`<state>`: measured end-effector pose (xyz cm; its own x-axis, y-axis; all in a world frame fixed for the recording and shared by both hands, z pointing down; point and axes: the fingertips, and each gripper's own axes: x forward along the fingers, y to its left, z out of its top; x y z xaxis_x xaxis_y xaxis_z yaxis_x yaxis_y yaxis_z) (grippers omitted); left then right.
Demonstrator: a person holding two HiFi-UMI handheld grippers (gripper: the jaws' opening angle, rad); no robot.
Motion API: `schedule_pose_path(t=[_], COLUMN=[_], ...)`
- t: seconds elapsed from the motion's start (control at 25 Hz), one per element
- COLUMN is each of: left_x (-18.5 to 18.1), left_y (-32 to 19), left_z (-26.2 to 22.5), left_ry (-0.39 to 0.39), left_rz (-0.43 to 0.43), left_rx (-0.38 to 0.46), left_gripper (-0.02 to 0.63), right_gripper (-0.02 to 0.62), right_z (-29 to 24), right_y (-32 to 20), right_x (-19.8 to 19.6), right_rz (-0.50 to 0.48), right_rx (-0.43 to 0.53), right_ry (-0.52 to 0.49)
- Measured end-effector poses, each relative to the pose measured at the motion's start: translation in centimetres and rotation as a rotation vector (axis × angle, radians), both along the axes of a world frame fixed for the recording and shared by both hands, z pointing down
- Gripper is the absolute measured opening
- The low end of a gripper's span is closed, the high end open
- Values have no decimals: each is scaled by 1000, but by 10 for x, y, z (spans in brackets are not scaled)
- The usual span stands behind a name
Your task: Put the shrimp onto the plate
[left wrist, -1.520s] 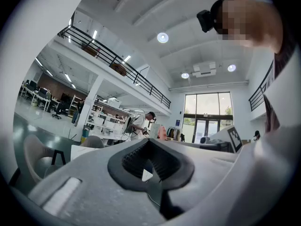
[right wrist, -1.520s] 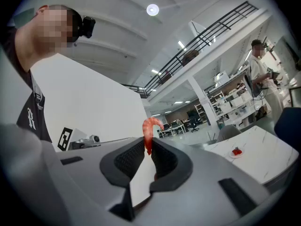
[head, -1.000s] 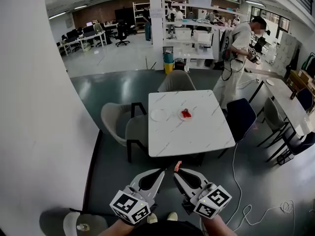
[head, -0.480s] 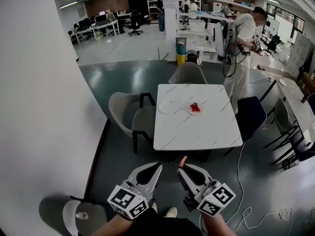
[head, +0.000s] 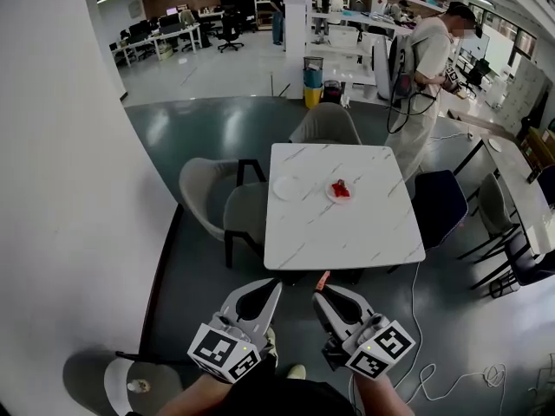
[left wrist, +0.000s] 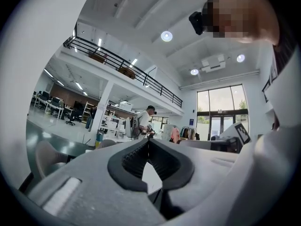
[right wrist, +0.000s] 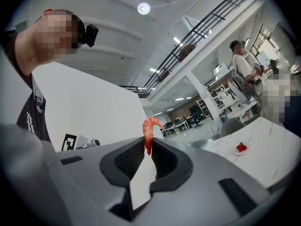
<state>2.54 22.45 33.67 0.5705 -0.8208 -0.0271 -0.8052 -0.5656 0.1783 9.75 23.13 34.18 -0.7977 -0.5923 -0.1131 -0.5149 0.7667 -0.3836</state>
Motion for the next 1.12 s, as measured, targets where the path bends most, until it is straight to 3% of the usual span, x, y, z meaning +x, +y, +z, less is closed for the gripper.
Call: schedule_pose_path(t=[0.4,0.76,1.12], left_x=[-46,-76,-85], left_y=[-100,-180,-244], left_z=[-4,13,38], left_ry=[-19,-18,-30], left_rz=[41,105,107], left_rx=[54,22,-2], left_gripper=[8,8,8], right_gripper=[51,51,51], right_z=[-6,8,34], right_y=[-93,-166,-233], right_x=[-54,-86,-95], right_rz=[28,100,118], right_rx=[10,-30,-93], right_ry=[35,62,67])
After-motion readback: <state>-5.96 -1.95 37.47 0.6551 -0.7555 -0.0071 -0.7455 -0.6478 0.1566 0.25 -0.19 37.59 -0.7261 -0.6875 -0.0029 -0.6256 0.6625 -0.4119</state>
